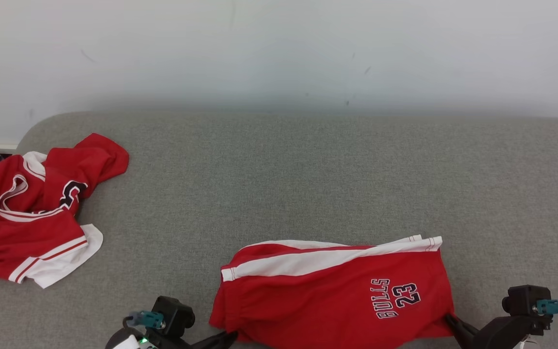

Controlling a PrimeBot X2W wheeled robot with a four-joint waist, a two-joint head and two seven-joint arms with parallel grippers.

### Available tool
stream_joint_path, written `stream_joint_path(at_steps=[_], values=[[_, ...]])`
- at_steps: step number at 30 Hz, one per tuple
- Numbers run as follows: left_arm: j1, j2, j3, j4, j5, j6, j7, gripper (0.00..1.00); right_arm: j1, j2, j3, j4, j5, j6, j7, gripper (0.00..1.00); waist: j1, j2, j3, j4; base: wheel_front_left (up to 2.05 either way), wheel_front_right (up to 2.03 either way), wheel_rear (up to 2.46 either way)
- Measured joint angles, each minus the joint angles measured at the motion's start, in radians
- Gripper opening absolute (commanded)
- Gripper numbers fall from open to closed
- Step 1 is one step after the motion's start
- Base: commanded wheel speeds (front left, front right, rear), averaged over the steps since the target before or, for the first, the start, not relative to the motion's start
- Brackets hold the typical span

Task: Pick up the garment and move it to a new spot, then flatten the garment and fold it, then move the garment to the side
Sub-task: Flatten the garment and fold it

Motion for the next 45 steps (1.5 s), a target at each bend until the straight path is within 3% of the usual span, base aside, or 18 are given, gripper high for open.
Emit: stream_joint_path(at_steps=[2, 3, 5, 6, 7, 8, 9, 10, 20, 26, 30, 35, 38, 45], values=[[0.0, 0.004, -0.002, -0.006, -0.002, 0.009, 0.024, 0.03, 0.009, -0.006, 0.005, -0.014, -0.011, -0.017, 0.024, 0.0, -0.0001, 0.0001, 0.004, 0.0, 0.0, 0.0, 0.0], [0.0, 0.006, -0.002, -0.01, -0.006, 0.013, 0.03, 0.13, 0.013, -0.009, 0.007, -0.022, -0.013, -0.018, 0.035, 0.0, 0.0, 0.0001, 0.005, -0.001, 0.0, 0.0, 0.0], [0.0, 0.009, -0.001, -0.017, -0.006, 0.025, 0.046, 0.47, 0.022, -0.01, 0.007, -0.035, -0.013, -0.029, 0.051, 0.0, 0.0, 0.0, 0.008, -0.001, 0.0, 0.0, 0.0], [0.0, 0.011, -0.001, -0.019, -0.006, 0.027, 0.051, 0.87, 0.026, -0.012, 0.01, -0.04, -0.015, -0.034, 0.061, 0.13, 0.0, 0.0001, 0.01, -0.001, 0.0, 0.0, 0.0], [0.0, 0.011, -0.001, -0.019, -0.006, 0.027, 0.051, 1.0, 0.026, -0.012, 0.01, -0.04, -0.015, -0.034, 0.061, 0.37, 0.0, 0.0001, 0.01, -0.001, 0.0, 0.0, 0.0], [0.0, 0.014, -0.001, -0.021, -0.006, 0.035, 0.057, 1.0, 0.028, -0.013, 0.011, -0.048, -0.018, -0.038, 0.067, 0.49, 0.0, 0.0001, 0.01, -0.002, 0.0, 0.0, 0.0], [0.0, 0.018, 0.0, -0.021, -0.006, 0.039, 0.062, 1.0, 0.027, -0.014, 0.01, -0.056, -0.024, -0.043, 0.068, 0.55, 0.0, 0.0001, 0.011, -0.002, 0.0, 0.0, 0.0], [0.0, 0.023, 0.001, -0.022, -0.006, 0.047, 0.069, 1.0, 0.026, -0.018, 0.009, -0.061, -0.031, -0.047, 0.077, 1.0, 0.0, 0.0001, 0.011, -0.003, 0.0, 0.0, 0.0], [-0.002, 0.046, 0.017, -0.046, -0.007, 0.1, 0.095, 1.0, 0.023, -0.029, -0.018, -0.091, -0.072, -0.078, 0.11, 1.0, 0.0, 0.0001, 0.003, -0.001, 0.0, 0.0, 0.0], [0.026, 0.068, 0.12, -0.054, -0.055, 0.223, 0.032, 1.0, 0.02, -0.029, -0.08, -0.096, -0.12, -0.09, 0.076, 1.0, 0.0, 0.0001, -0.027, 0.003, 0.0, 0.0, 0.0], [0.066, 0.064, 0.197, -0.085, -0.061, 0.243, -0.061, 1.0, 0.001, -0.036, -0.101, -0.123, -0.15, -0.094, 0.013, 1.0, 0.0, 0.0001, -0.055, 0.002, 0.0, 0.0, 0.0], [0.075, 0.037, 0.297, -0.11, -0.043, 0.244, -0.192, 1.0, 0.0, -0.015, -0.1, -0.152, -0.169, -0.094, -0.086, 1.0, -0.0001, 0.0, -0.087, 0.001, 0.0, 0.0, 0.0], [0.104, -0.012, 0.385, -0.076, -0.031, 0.243, -0.256, 1.0, -0.001, 0.017, -0.101, -0.158, -0.173, -0.095, -0.151, 1.0, -0.0001, 0.0001, -0.103, -0.001, 0.0, 0.0, 0.0], [0.209, -0.114, 0.596, -0.011, 0.007, 0.243, -0.255, 1.0, 0.004, 0.046, -0.09, -0.155, -0.192, -0.095, -0.265, 1.0, -0.0001, 0.0, -0.132, -0.017, 0.0, 0.0, 0.0]])
